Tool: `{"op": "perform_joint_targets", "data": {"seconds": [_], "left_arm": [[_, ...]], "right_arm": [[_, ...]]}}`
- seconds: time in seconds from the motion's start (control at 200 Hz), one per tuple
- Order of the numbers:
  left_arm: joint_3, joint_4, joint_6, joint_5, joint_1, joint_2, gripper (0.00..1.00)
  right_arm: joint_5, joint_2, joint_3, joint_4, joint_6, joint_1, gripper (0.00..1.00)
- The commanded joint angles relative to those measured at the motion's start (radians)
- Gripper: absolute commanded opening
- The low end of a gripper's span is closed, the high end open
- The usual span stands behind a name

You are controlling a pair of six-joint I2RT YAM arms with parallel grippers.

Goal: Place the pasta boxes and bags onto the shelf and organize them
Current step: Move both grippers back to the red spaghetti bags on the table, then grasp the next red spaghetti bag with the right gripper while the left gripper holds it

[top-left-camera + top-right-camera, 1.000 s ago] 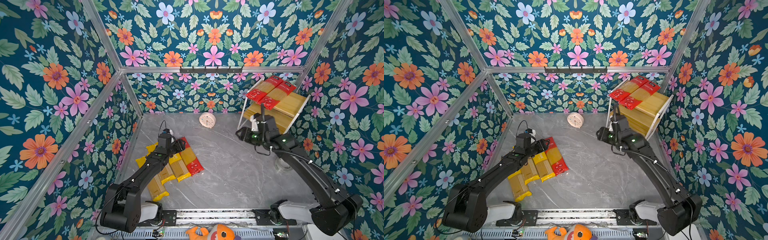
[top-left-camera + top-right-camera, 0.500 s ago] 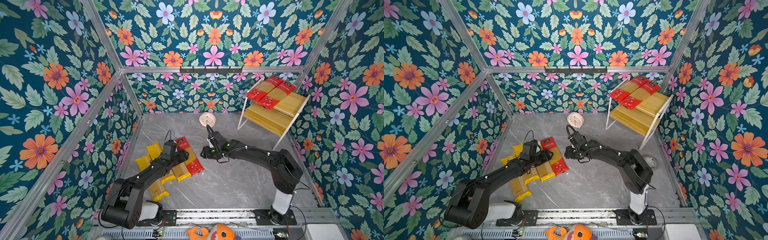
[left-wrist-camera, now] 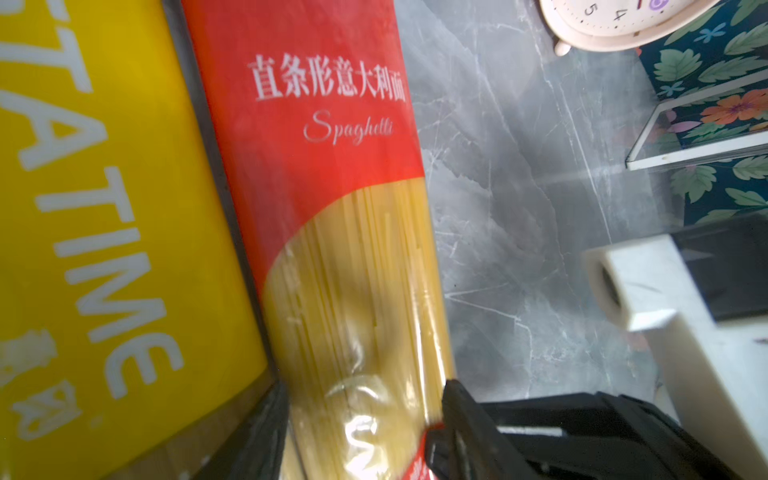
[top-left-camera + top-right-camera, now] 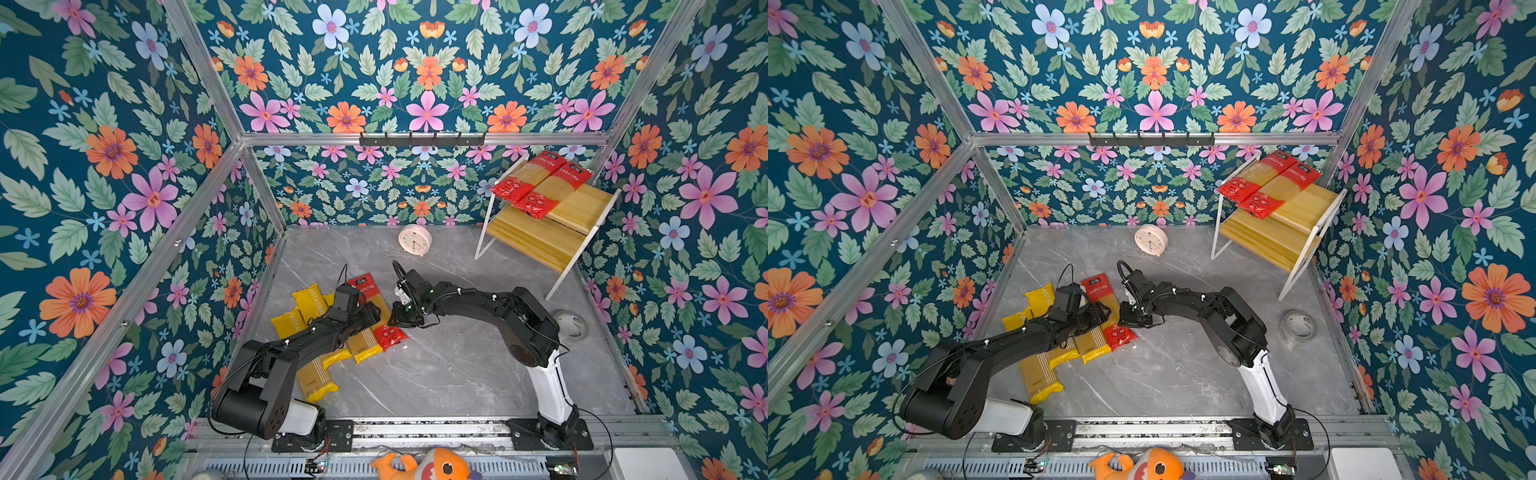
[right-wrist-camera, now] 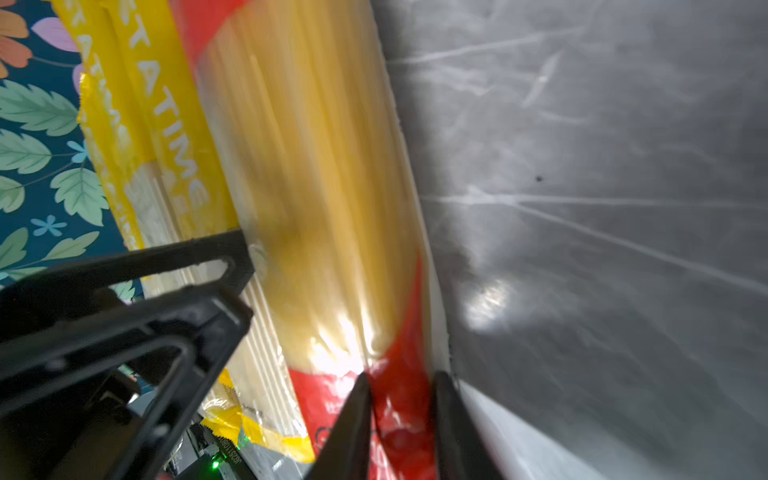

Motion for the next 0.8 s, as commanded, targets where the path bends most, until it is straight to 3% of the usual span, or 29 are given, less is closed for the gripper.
{"op": "perform_joint_targets", "data": {"seconds": [0.0, 0.24, 0.45, 0.525, 0.625, 0.71, 0.795], "left_arm": [[0.018, 0.012, 0.031, -0.005, -0.009, -0.013, 0.63], [0.103, -0.001, 0.068, -0.022, -0.096, 0.020, 0.65], [0.172, 0.076, 0.015, 0.002, -0.197, 0.135, 0.65], [0.176, 0.117, -0.013, 0.025, -0.217, 0.168, 0.65], [0.184, 0.133, -0.014, 0.039, -0.242, 0.186, 0.64], [0.184, 0.145, -0.007, 0.056, -0.255, 0.196, 0.64], [0.185, 0.165, -0.004, 0.075, -0.268, 0.210, 0.64]], "right_arm": [[0.022, -0.026, -0.034, -0.039, 0.020, -0.008, 0.16], [0.057, -0.216, -0.283, -0.001, 0.086, -0.103, 0.10], [0.109, -0.412, -0.523, -0.025, 0.158, -0.144, 0.11], [0.033, -0.445, -0.576, 0.026, 0.197, -0.127, 0.16], [-0.013, -0.517, -0.600, 0.029, 0.198, -0.144, 0.36], [0.014, -0.578, -0.619, 0.020, 0.175, -0.218, 0.44], [-0.010, -0.583, -0.629, 0.041, 0.168, -0.307, 0.46]]}}
